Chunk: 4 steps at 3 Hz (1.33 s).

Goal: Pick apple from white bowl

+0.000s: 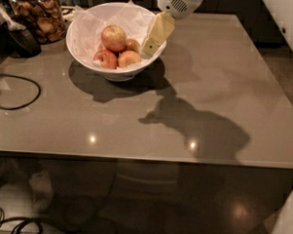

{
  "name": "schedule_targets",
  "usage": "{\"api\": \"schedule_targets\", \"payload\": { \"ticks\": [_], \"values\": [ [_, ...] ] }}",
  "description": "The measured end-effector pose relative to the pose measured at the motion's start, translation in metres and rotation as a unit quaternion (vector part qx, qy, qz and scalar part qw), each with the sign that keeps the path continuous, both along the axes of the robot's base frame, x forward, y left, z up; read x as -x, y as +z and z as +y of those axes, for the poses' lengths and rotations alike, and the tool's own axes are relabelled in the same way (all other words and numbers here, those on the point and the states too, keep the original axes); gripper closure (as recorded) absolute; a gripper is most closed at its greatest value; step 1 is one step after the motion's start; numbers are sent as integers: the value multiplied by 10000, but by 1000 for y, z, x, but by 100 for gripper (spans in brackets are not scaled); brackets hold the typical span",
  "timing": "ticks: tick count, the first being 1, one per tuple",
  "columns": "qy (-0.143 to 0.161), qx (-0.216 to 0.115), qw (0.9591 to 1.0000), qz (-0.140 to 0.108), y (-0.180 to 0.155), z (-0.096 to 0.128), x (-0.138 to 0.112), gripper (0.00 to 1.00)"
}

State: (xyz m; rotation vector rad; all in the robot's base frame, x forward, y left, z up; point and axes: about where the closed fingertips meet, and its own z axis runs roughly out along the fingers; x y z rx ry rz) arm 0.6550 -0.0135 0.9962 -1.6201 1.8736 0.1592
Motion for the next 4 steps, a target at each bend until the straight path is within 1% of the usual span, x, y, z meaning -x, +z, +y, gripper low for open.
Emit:
{"api": "schedule_targets", "payload": {
  "ticks": [1, 2, 3, 4],
  "values": [
    [-143, -562, 9983, 51, -7, 8, -14, 0],
    [-180, -905, 9957, 39, -13, 23, -38, 0],
    [-135, -1118, 9936, 69, -19, 40, -59, 0],
    [-134, -1129, 9935, 67, -19, 40, -60, 0]
  ]
}}
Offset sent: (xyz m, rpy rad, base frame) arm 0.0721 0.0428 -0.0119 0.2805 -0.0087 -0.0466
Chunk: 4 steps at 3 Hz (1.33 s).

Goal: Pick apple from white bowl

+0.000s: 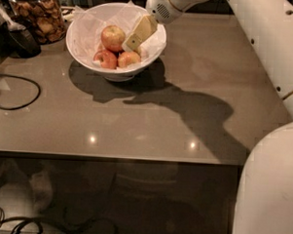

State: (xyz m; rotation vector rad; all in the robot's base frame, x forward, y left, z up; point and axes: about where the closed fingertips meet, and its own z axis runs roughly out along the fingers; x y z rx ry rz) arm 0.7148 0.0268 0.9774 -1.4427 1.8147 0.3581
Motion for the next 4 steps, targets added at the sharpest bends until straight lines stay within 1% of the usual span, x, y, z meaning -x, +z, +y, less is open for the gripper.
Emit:
{"api": "schedule_targets", "payload": {
  "ticks": [1, 2, 3, 4],
  "values": [
    [123, -80, 9998, -128, -4, 8, -4, 0],
    [266, -86, 9994, -196, -7, 21, -13, 0],
    [435, -113, 9988, -200, -8, 34, -22, 0],
    [622, -90, 9980, -77, -14, 49, -32, 0]
  ]
}}
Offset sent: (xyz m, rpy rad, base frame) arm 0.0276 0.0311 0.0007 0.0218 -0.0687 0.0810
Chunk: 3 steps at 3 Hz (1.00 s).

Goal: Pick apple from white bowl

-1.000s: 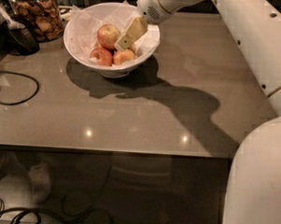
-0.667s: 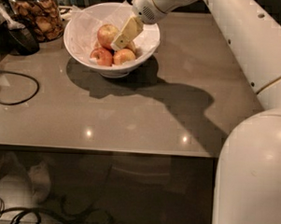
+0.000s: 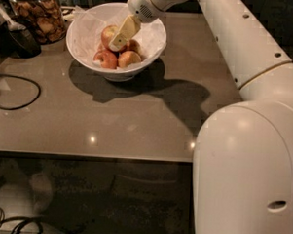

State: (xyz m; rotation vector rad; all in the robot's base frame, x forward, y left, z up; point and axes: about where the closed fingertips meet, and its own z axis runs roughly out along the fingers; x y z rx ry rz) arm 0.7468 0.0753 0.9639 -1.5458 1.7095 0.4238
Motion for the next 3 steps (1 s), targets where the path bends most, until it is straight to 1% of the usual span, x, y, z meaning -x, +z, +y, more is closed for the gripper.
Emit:
{"api": "schedule_targets", "payload": {
  "ticks": [1, 3],
  "values": [
    [9, 27, 10000, 36, -1, 2, -5, 0],
    [-148, -7, 9995, 290, -17, -6, -17, 0]
  ]
}}
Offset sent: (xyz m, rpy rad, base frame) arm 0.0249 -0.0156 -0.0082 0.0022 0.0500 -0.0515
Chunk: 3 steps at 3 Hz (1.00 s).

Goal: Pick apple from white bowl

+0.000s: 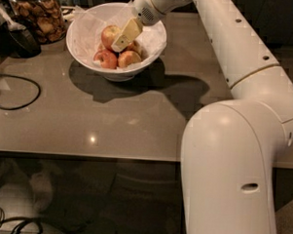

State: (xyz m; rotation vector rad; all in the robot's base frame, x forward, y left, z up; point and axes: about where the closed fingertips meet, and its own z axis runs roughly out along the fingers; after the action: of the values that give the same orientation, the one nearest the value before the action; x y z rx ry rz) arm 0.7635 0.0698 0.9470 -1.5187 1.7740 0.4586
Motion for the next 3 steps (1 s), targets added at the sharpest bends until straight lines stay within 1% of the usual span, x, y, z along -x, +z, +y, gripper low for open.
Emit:
{"api": "schedule_targets", "payload": {
  "ticks": [2, 3],
  "values": [
    [-42, 55, 9992, 392, -19, 3, -3, 0],
    [38, 136, 9982, 589, -27, 10, 1, 0]
  ]
}}
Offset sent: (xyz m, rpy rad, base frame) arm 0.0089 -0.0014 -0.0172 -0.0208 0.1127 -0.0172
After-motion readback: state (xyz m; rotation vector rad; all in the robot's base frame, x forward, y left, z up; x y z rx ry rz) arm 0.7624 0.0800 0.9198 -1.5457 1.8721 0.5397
